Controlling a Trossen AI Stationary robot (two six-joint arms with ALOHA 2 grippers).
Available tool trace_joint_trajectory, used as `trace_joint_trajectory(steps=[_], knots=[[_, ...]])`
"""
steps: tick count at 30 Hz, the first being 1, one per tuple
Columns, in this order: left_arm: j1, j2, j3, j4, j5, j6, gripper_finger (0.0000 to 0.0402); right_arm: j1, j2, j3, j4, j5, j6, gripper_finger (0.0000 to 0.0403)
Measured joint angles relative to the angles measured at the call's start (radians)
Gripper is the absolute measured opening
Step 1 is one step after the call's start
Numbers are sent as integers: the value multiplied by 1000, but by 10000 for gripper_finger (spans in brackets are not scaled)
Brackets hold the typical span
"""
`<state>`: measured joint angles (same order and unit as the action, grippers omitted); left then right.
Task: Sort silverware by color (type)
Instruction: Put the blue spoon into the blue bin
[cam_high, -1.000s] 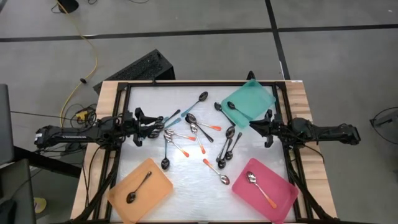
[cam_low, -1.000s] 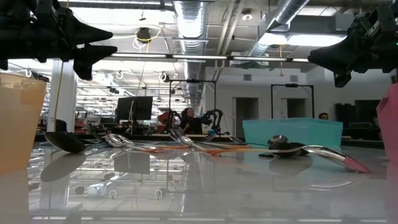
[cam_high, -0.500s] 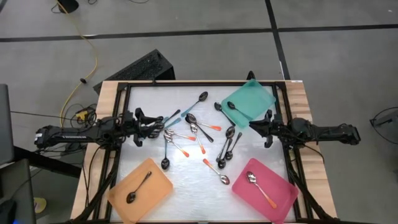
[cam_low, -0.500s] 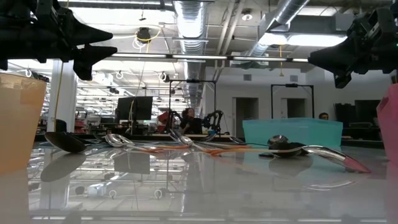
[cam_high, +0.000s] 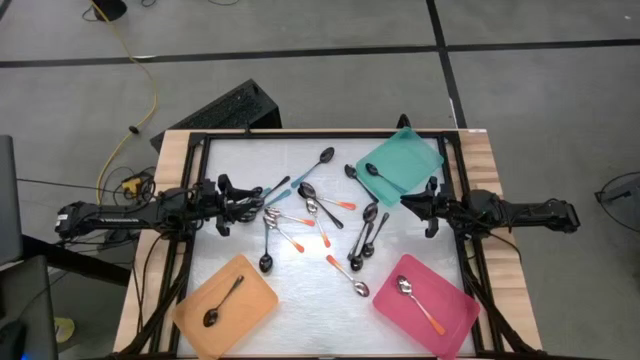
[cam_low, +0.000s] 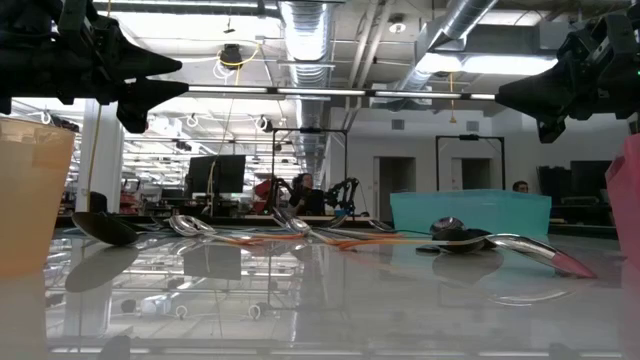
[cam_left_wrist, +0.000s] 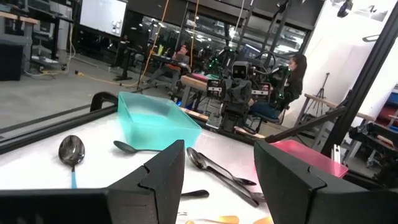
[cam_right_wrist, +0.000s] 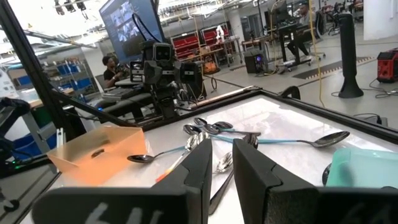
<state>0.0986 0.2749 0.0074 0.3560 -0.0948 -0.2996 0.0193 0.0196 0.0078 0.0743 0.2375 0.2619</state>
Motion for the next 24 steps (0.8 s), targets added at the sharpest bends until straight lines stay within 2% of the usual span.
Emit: trace_joint_trajectory(steps=[24], knots=[[0,0,0,-34,-45,5,177,0,0,0,-9,0,3,81]])
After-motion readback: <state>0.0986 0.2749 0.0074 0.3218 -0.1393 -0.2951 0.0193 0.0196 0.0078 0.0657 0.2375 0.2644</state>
